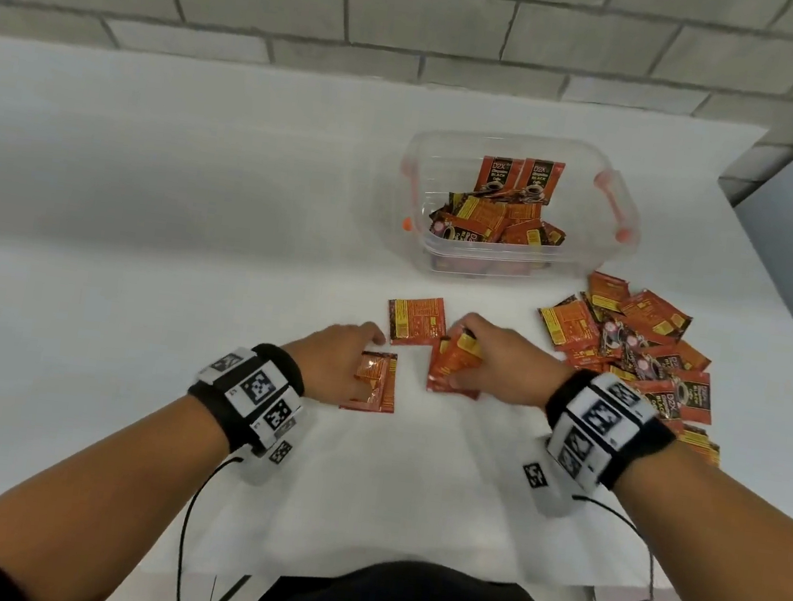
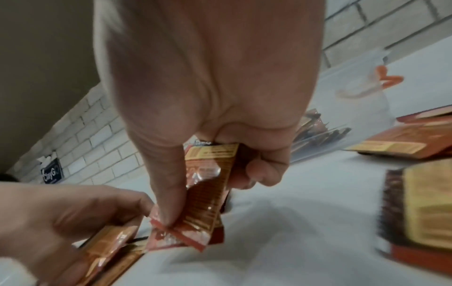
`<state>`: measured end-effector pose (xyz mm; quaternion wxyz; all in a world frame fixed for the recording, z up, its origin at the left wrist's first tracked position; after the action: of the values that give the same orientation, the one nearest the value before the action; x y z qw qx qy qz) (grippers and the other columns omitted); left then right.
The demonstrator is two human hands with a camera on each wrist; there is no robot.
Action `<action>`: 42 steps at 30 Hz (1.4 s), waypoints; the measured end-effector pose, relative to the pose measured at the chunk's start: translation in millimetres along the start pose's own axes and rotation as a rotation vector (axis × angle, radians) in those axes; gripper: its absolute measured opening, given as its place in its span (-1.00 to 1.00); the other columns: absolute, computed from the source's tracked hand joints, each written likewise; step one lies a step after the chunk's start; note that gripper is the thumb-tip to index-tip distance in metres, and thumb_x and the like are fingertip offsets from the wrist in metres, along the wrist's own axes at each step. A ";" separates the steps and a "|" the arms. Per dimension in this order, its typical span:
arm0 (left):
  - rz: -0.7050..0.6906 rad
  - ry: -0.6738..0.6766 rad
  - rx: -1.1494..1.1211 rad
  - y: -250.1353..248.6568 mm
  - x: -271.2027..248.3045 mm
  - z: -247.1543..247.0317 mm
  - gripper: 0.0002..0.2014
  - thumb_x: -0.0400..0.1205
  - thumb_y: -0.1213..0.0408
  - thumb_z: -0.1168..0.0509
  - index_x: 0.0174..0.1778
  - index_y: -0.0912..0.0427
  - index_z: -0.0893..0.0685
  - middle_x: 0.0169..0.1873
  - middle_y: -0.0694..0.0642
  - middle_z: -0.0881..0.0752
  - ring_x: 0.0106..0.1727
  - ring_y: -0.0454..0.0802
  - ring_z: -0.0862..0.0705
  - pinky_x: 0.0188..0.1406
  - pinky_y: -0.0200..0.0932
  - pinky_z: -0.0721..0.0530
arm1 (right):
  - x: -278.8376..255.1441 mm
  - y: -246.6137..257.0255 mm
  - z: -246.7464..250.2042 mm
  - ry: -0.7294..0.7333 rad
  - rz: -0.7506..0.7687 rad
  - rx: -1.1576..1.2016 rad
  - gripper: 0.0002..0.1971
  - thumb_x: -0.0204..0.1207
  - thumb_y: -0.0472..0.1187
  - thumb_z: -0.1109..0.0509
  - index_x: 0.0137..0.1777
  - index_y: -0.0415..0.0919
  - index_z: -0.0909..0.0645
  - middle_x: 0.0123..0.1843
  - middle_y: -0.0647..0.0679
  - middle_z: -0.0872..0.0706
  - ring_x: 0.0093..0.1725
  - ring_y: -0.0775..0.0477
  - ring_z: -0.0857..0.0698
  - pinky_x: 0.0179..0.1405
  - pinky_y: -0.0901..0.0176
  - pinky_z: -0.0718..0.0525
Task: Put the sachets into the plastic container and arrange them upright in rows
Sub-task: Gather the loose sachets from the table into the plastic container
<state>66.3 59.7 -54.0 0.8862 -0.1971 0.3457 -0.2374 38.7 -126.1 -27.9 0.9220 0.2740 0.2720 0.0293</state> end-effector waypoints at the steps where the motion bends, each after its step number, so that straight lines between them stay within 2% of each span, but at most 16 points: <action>1: 0.019 -0.013 0.062 1.1 1.1 -2.3 -0.39 0.54 0.20 -0.41 0.48 0.11 -0.33 0.16 0.06 -0.59 0.05 -0.03 -0.57 0.08 -0.11 -0.56 | 10.1 4.6 0.2 -0.008 0.001 0.009 -0.47 0.47 -0.14 -0.52 0.34 -0.09 -0.35 0.22 -0.11 -0.69 -0.01 -0.04 -0.65 -0.08 0.16 -0.63; 3: 0.039 -0.062 0.189 0.8 3.3 -2.8 -0.41 0.54 0.11 -0.40 0.47 0.08 -0.37 0.21 0.09 -0.52 0.20 0.03 -0.50 0.23 0.01 -0.46 | 32.1 12.0 -3.0 -0.016 -0.011 0.006 -0.29 0.45 -0.09 -0.53 0.52 -0.13 -0.24 0.32 -0.12 -0.63 0.11 -0.07 -0.63 0.04 0.15 -0.59; 6: 0.040 -0.111 0.262 -0.3 4.7 -2.4 -0.52 0.54 0.08 -0.40 0.35 0.09 -0.49 0.19 0.10 -0.44 0.24 0.07 -0.42 0.20 0.02 -0.43 | 57.1 16.7 -12.2 -0.029 -0.038 -0.096 -0.10 0.41 0.06 -0.53 0.61 -0.18 -0.10 0.41 -0.21 -0.53 0.31 -0.21 -0.55 0.21 0.03 -0.57; 9: 0.034 -0.138 0.240 -2.2 4.5 -2.3 -0.59 0.52 0.08 -0.43 0.23 0.05 -0.49 0.13 0.03 -0.42 0.16 0.00 -0.37 0.11 -0.05 -0.41 | 61.9 14.7 -14.4 -0.095 -0.075 -0.220 -0.25 0.41 0.13 -0.49 0.47 -0.20 -0.28 0.35 -0.23 -0.42 0.36 -0.25 -0.41 0.24 -0.11 -0.54; 12: 0.013 -0.129 0.204 -8.8 5.1 -1.6 -0.68 0.55 0.11 -0.41 0.09 0.01 -0.43 0.01 -0.04 -0.50 0.02 -0.07 -0.45 0.00 -0.07 -0.38 | 56.4 15.3 -9.4 -0.159 -0.073 -0.272 -0.34 0.44 0.05 -0.48 0.40 -0.25 -0.31 0.36 -0.20 -0.32 0.37 -0.22 -0.30 0.23 -0.12 -0.53; 14: -0.004 -0.112 0.165 -14.0 5.5 -0.8 -0.72 0.57 0.16 -0.39 0.02 0.01 -0.38 -0.07 -0.07 -0.56 -0.07 -0.08 -0.53 -0.02 -0.08 -0.41 | 54.0 15.6 -8.1 -0.171 -0.043 -0.239 -0.37 0.43 -0.04 -0.50 0.38 -0.27 -0.32 0.35 -0.18 -0.36 0.35 -0.21 -0.32 0.21 -0.09 -0.53; 16: -0.018 -0.096 0.131 -20.6 8.9 -1.0 -0.72 0.58 0.19 -0.38 0.02 0.03 -0.37 -0.09 -0.08 -0.61 -0.12 -0.07 -0.58 -0.03 -0.09 -0.47 | 49.8 11.9 -5.6 -0.197 -0.011 -0.197 -0.43 0.43 -0.11 -0.51 0.33 -0.29 -0.37 0.30 -0.19 -0.44 0.30 -0.22 -0.40 0.14 -0.03 -0.52; 20: -0.037 -0.054 0.009 -26.3 13.0 1.0 -0.70 0.56 0.26 -0.41 -0.01 0.00 -0.37 -0.09 0.02 -0.68 -0.15 0.02 -0.68 -0.20 -0.12 -0.64 | 32.7 -2.7 1.3 -0.242 0.003 0.030 -0.54 0.41 -0.13 -0.56 0.19 -0.29 -0.46 0.13 -0.20 -0.66 0.07 -0.17 -0.62 -0.18 0.14 -0.46; 25: -0.019 -0.083 -0.096 -28.6 20.8 16.6 -0.62 0.58 0.31 -0.39 0.23 0.04 -0.39 -0.03 0.02 -0.63 -0.24 -0.10 -0.64 -0.40 -0.33 -0.57 | -15.1 -43.0 20.1 -0.322 -0.079 0.343 -0.62 0.39 -0.14 -0.58 0.09 -0.17 -0.49 -0.07 0.08 -0.66 -0.13 0.04 -0.64 -0.43 0.41 -0.51; 27: 0.013 -0.129 -0.075 -30.4 32.0 27.7 -0.50 0.58 0.25 -0.40 0.38 0.04 -0.35 0.06 0.09 -0.63 -0.19 -0.08 -0.65 -0.35 -0.31 -0.57 | -37.9 -67.8 26.3 -0.346 -0.129 0.415 -0.62 0.39 -0.13 -0.58 0.12 -0.10 -0.51 -0.05 0.10 -0.71 -0.12 0.06 -0.69 -0.35 0.38 -0.57; 29: 0.068 -0.151 0.016 -31.0 45.1 34.5 -0.36 0.57 0.18 -0.41 0.52 0.11 -0.27 0.20 0.18 -0.61 0.01 0.04 -0.64 -0.10 -0.16 -0.63 | -60.7 -96.8 30.1 -0.371 -0.197 0.518 -0.63 0.38 -0.14 -0.59 0.12 0.01 -0.53 -0.02 0.08 -0.76 -0.07 0.03 -0.75 -0.16 0.15 -0.72; 31: 0.109 -0.126 0.168 -30.6 57.1 31.3 -0.32 0.54 0.09 -0.43 0.52 0.16 -0.30 0.29 0.18 -0.58 0.21 0.11 -0.59 0.19 0.01 -0.59 | -82.9 -125.6 33.0 -0.412 -0.267 0.582 -0.62 0.37 -0.14 -0.60 0.11 0.10 -0.54 0.01 0.07 -0.77 -0.02 0.03 -0.78 0.00 0.00 -0.75; 32: 0.124 -0.115 0.243 -31.5 61.1 28.2 -0.35 0.53 0.04 -0.43 0.47 0.16 -0.35 0.28 0.18 -0.58 0.23 0.12 -0.56 0.24 0.06 -0.57 | -92.8 -138.3 34.3 -0.437 -0.295 0.587 -0.61 0.36 -0.14 -0.60 0.13 0.09 -0.55 0.03 0.10 -0.77 0.01 0.03 -0.77 0.06 -0.02 -0.73; 35: 0.178 -0.110 0.368 -32.7 66.9 21.7 -0.38 0.53 -0.05 -0.40 0.40 0.17 -0.38 0.25 0.19 -0.49 0.30 0.15 -0.43 0.25 0.09 -0.53 | -114.4 -167.6 35.5 -0.497 -0.349 0.569 -0.52 0.35 -0.11 -0.61 0.26 0.04 -0.56 0.09 0.14 -0.77 0.09 0.04 -0.74 0.20 -0.07 -0.68; 37: 0.202 -0.124 0.372 -35.5 67.4 23.2 -0.38 0.53 -0.04 -0.40 0.39 0.18 -0.37 0.25 0.19 -0.43 0.34 0.18 -0.35 0.25 0.10 -0.51 | -123.6 -180.4 32.8 -0.515 -0.384 0.569 -0.48 0.37 -0.15 -0.61 0.31 0.01 -0.54 0.09 0.10 -0.77 0.05 0.02 -0.75 0.15 -0.06 -0.69; 42: 0.052 -0.132 0.238 -83.7 67.3 19.0 -0.62 0.58 0.14 -0.39 0.21 0.14 -0.41 0.07 0.09 -0.61 0.06 0.07 -0.58 0.13 0.05 -0.60 | -134.9 -199.6 22.1 -0.592 -0.463 0.561 -0.50 0.37 -0.22 -0.57 0.30 -0.01 -0.55 0.13 0.05 -0.76 0.10 -0.04 -0.71 0.15 0.01 -0.64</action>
<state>99.5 -42.1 -32.9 0.9300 -0.0966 0.2609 -0.2402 -83.6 -333.6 -51.0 0.8327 0.4412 0.0487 -0.3311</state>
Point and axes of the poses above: each hand's wrist, its own x-axis towards the middle knuckle, its own z-axis out of the back of the hand, y = z × x, the point moved 5 cm from there along x, towards the middle knuckle
